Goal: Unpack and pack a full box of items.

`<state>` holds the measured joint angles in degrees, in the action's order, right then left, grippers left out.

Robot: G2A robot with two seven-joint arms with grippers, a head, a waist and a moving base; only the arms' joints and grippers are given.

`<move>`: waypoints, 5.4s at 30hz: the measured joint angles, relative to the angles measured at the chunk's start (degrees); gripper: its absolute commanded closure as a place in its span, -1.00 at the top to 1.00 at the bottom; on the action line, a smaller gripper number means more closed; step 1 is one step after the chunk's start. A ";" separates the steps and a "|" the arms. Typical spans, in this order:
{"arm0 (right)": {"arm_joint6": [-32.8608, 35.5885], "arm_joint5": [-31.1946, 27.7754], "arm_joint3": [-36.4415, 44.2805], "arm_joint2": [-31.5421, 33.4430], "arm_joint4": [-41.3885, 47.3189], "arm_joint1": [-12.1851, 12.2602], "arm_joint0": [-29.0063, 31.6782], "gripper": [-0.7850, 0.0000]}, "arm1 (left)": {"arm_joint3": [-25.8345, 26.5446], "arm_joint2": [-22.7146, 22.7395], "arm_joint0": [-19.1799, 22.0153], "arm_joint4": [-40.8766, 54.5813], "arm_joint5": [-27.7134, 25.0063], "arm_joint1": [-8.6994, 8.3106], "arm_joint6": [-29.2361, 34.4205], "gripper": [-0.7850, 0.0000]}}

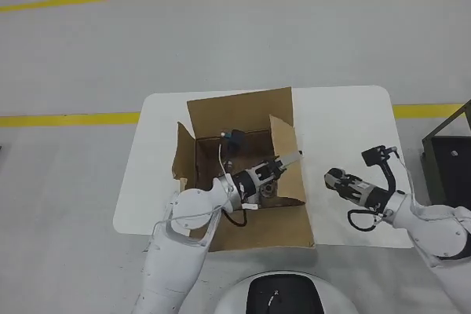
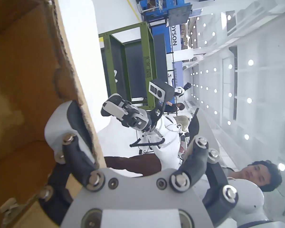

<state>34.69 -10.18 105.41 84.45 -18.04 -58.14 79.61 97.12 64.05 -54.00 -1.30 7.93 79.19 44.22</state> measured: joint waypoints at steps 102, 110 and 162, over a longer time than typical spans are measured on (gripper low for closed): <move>1.68 1.20 1.37 13.95 14.52 0.98 8.38 1.00 | 8.70 -2.62 -0.70 -26.06 5.37 -3.26 9.32 1.00; -1.33 -2.04 7.63 21.48 5.30 1.64 9.25 -0.22 | 8.23 -3.75 -0.78 -28.35 4.62 -3.37 9.29 1.00; 0.52 -3.14 13.48 22.09 -1.21 1.86 12.63 -1.00 | -25.98 -23.38 24.17 -58.77 9.72 2.81 29.03 0.82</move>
<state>35.21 -13.32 118.89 106.54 -19.25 -56.28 92.24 71.14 40.67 -29.83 -60.07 17.65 82.00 73.26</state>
